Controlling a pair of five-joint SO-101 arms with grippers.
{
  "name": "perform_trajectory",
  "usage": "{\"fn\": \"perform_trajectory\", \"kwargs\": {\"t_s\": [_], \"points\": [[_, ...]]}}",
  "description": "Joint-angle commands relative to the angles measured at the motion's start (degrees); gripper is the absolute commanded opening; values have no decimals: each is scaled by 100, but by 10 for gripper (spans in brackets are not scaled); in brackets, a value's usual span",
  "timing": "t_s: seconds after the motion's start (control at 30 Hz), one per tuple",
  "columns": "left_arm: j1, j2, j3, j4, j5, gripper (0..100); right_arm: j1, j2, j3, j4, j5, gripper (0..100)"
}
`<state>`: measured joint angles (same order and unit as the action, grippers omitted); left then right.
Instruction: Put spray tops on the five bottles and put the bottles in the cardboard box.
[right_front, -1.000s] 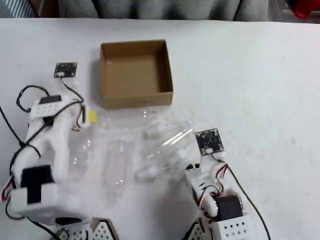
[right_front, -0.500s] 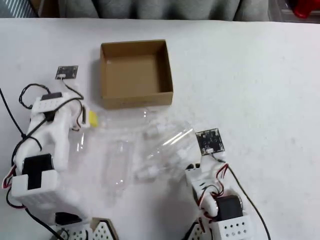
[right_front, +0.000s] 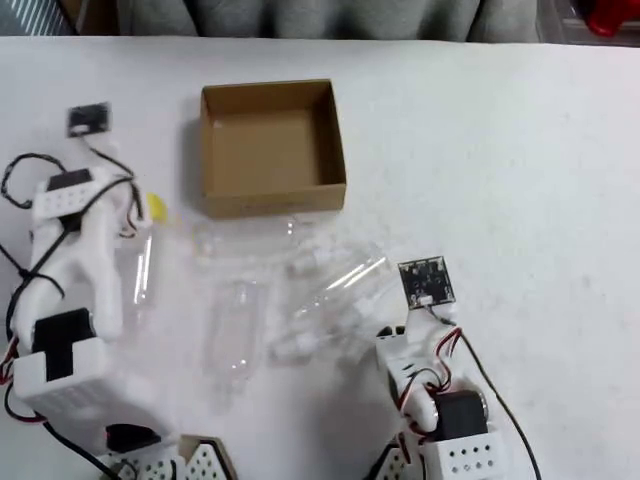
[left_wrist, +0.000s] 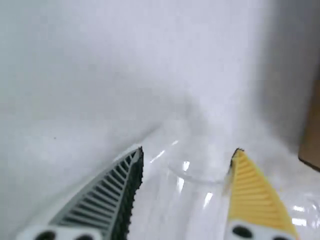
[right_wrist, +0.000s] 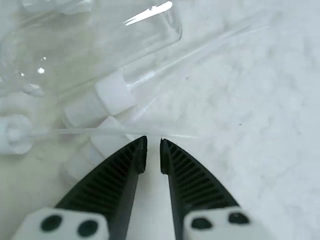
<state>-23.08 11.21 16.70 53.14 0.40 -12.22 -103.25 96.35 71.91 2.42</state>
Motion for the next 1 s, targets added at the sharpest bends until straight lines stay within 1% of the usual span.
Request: {"fn": "perform_trajectory", "kwargs": {"t_s": [0.0,0.1,0.2,0.23,0.3,0.4,0.5,0.57,0.63,0.73,0.83,0.97], "points": [[-479,-48,-527,44,1090,267,66,13,53,48,0,15],[-734,-66,-651,62,1749,267,75,13,53,48,0,15],[-1007,-101,-774,105,2136,267,75,13,53,48,0,15],[-1086,-101,-853,229,2198,267,75,13,53,48,0,15],[-1200,-101,-1108,686,2207,267,75,13,53,48,0,15],[-1262,-101,-1574,1846,1952,267,75,13,53,48,0,15],[-1279,-101,-2110,2866,1301,267,75,13,53,48,0,15],[-1279,-101,-2426,3446,730,267,75,13,53,48,0,15],[-1288,-101,-2655,3991,-44,268,75,13,53,48,0,15],[-1288,-110,-2848,4668,-1407,268,75,13,53,48,0,15],[-1429,-110,-2848,4897,-2497,268,75,13,53,48,0,15],[-1912,-110,-2848,4870,-3297,268,75,13,53,48,0,15]]}}
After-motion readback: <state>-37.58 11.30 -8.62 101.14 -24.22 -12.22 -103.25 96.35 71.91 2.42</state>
